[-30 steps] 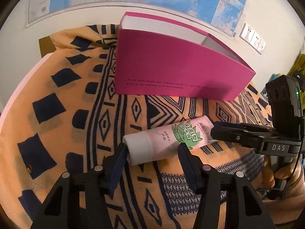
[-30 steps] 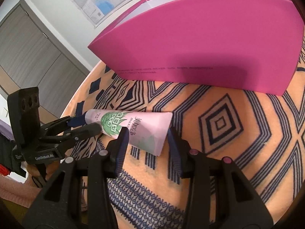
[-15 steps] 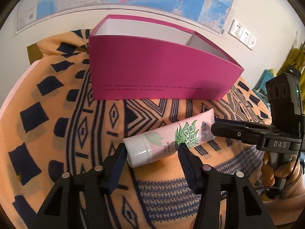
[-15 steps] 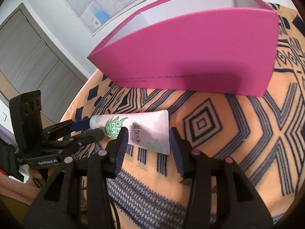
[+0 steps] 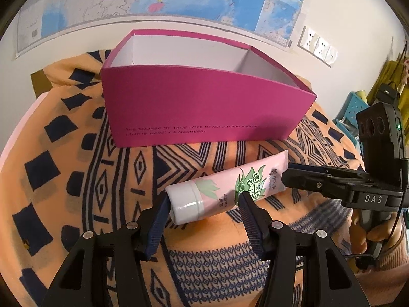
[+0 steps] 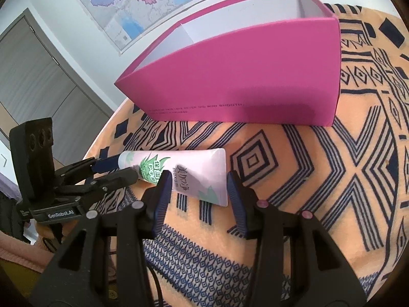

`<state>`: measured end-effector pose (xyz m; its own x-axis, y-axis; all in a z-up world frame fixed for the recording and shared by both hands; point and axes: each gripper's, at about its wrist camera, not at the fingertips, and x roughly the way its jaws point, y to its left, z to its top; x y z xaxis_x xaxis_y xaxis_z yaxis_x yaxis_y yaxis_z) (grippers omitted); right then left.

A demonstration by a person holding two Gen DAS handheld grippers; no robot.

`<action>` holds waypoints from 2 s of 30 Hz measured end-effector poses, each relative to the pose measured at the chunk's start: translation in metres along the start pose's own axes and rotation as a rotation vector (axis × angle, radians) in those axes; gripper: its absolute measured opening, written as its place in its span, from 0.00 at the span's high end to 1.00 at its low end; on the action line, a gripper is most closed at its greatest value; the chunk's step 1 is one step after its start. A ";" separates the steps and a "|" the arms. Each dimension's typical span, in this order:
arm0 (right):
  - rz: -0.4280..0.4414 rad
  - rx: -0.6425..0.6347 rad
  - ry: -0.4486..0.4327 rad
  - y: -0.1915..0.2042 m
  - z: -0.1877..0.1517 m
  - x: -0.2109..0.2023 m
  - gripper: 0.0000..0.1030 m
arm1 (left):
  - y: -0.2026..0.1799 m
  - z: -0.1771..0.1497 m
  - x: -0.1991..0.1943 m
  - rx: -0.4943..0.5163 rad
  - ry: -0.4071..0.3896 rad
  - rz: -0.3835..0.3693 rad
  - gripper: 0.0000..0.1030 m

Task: Organize rigid objects
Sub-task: 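Close the right gripper around the middle of the aloe tube, then lift the aloe tube and carry it to the magenta box rim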

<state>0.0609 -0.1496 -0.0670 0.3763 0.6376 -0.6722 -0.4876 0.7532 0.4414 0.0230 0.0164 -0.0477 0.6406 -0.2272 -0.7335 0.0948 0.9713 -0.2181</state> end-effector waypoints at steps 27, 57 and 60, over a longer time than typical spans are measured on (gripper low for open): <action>-0.022 -0.029 -0.037 0.005 0.005 -0.013 0.54 | -0.009 0.007 -0.010 0.028 -0.043 0.000 0.46; -0.031 -0.087 -0.106 0.015 0.020 -0.036 0.54 | -0.019 0.029 -0.024 0.069 -0.117 0.005 0.46; -0.033 -0.089 -0.113 0.015 0.022 -0.039 0.54 | -0.021 0.030 -0.025 0.074 -0.121 0.004 0.46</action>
<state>0.0562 -0.1597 -0.0212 0.4772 0.6307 -0.6120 -0.5395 0.7600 0.3625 0.0284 0.0041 -0.0056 0.7279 -0.2171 -0.6504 0.1451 0.9758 -0.1633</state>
